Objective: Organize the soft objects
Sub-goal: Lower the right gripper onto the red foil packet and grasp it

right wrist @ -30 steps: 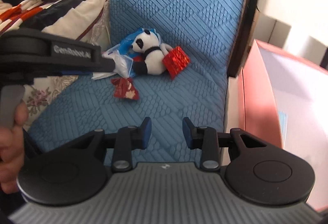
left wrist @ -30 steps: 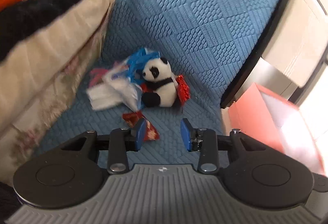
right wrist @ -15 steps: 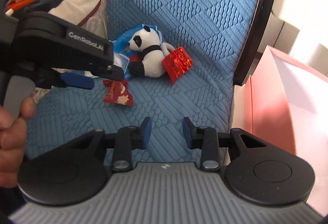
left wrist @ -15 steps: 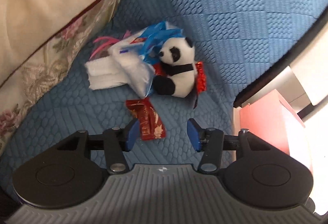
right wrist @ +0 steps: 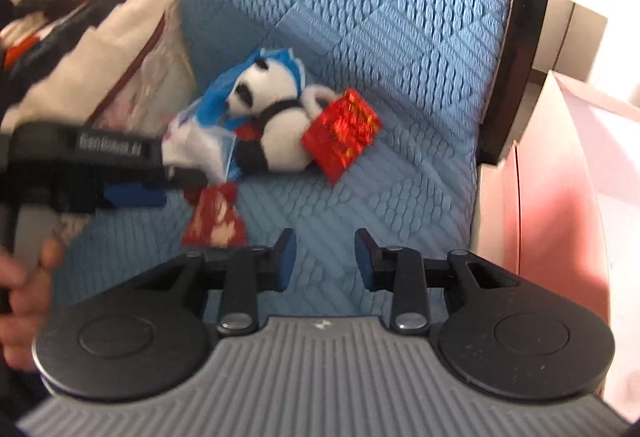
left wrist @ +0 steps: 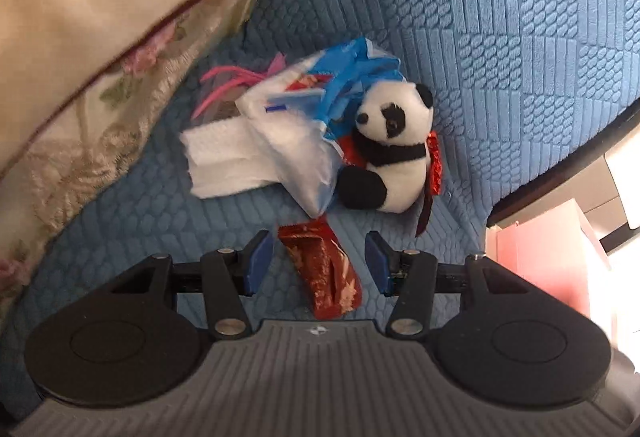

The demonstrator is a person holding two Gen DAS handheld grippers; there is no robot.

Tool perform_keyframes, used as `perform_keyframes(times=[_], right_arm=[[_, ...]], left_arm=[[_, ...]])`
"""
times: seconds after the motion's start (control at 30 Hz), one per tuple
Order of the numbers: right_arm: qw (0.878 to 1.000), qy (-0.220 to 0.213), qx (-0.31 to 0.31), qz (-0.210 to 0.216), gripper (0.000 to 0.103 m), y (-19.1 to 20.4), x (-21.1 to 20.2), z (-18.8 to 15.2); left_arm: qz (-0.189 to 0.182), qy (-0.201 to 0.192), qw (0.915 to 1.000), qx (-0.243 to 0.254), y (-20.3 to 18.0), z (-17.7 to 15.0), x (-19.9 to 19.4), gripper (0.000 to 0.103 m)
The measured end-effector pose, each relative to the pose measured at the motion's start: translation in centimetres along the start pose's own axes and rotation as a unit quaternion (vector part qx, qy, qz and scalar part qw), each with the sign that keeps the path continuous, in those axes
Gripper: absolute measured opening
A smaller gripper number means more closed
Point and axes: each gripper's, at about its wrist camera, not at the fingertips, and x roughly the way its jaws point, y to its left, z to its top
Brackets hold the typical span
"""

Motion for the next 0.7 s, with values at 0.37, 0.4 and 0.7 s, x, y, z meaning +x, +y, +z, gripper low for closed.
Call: perform_keyframes(times=[0.37,0.4,0.7], right_arm=[[0.998,-0.003,0.017,0.056,0.036,-1.3,4.9,4.8],[0.998,-0.006,0.019,0.059,0.036,-1.1,5.3,5.0],[1.000,-0.020,-0.021,0.005,0.028,0.5,8.2,4.9]], left_arm=[[0.016,-0.021,0.9990,0.036,-1.2,-1.2,0.7,0.057],[0.016,-0.018,0.9991,0.036,-1.3,-1.4,0.9,0.057],[0.022,-0.014,0.9972,0.070,-2.5,-2.3,1.4,0.057]])
